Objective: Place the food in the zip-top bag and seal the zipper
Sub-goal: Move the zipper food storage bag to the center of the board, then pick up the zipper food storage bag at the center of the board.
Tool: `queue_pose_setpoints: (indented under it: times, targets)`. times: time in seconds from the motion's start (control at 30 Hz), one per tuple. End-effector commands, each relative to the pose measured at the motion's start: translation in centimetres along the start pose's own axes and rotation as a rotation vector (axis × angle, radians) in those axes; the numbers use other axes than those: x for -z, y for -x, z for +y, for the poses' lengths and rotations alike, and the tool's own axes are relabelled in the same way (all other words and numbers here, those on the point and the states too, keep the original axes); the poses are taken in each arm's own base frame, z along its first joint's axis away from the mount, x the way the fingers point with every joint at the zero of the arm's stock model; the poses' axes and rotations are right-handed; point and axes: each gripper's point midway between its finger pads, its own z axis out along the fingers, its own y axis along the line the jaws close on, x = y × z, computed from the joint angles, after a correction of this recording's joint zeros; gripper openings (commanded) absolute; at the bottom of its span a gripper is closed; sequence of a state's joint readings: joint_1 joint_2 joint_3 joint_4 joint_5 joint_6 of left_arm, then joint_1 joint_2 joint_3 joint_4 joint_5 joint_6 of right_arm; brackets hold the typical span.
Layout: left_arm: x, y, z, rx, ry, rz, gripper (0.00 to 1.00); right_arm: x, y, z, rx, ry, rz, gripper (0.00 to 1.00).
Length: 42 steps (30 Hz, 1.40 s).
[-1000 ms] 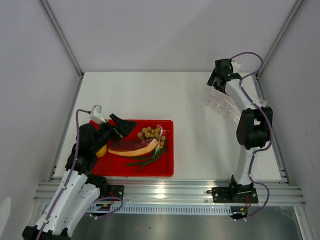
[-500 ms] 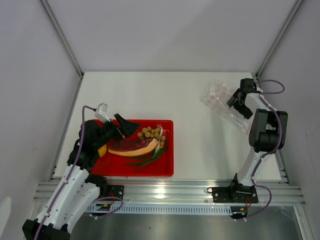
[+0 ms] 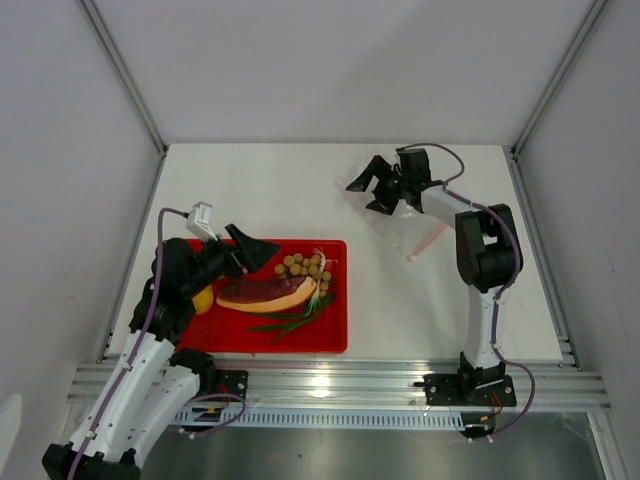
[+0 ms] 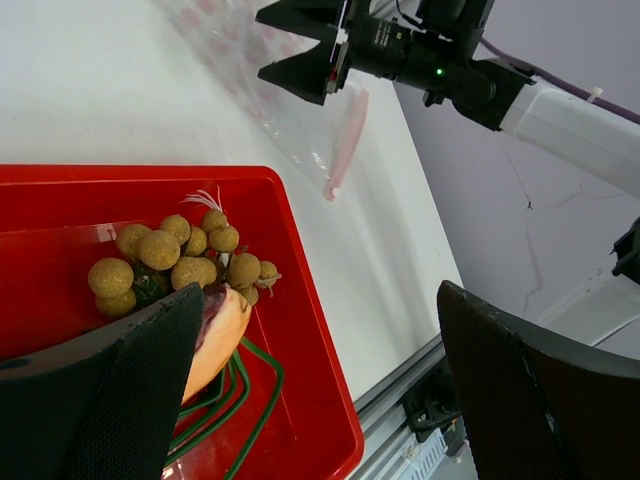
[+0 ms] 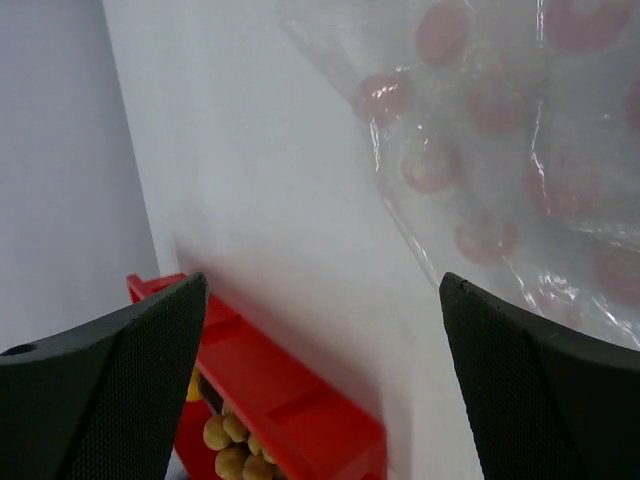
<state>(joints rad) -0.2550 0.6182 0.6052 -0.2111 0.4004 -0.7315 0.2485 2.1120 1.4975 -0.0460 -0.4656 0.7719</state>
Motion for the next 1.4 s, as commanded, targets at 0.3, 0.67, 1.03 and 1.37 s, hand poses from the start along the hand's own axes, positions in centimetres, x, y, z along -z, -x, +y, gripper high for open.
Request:
queue_pose_setpoints:
  times: [0.3,0.67,1.03,1.37]
  targets:
    - [0.0,0.3,-1.5,-0.026,-0.059,0.021,0.98,14.0,6.3,-6.9,0.021,-0.308,-0.241,0.99]
    - [0.3,-0.5,-3.4,-0.045,-0.112,0.060,0.91,11.8,4.4,-11.0,-0.105,-0.207,-0.233,0.94]
    - [-0.5,-2.4,-6.1,-0.081,-0.125,0.142,0.84,7.9,3.6,-12.4,-0.158,-0.073,-0.186,0.80]
    - [-0.5,-3.2,-8.3,-0.164,-0.125,0.172,0.76,7.2,4.0,-8.4,-0.105,0.116,-0.161,0.17]
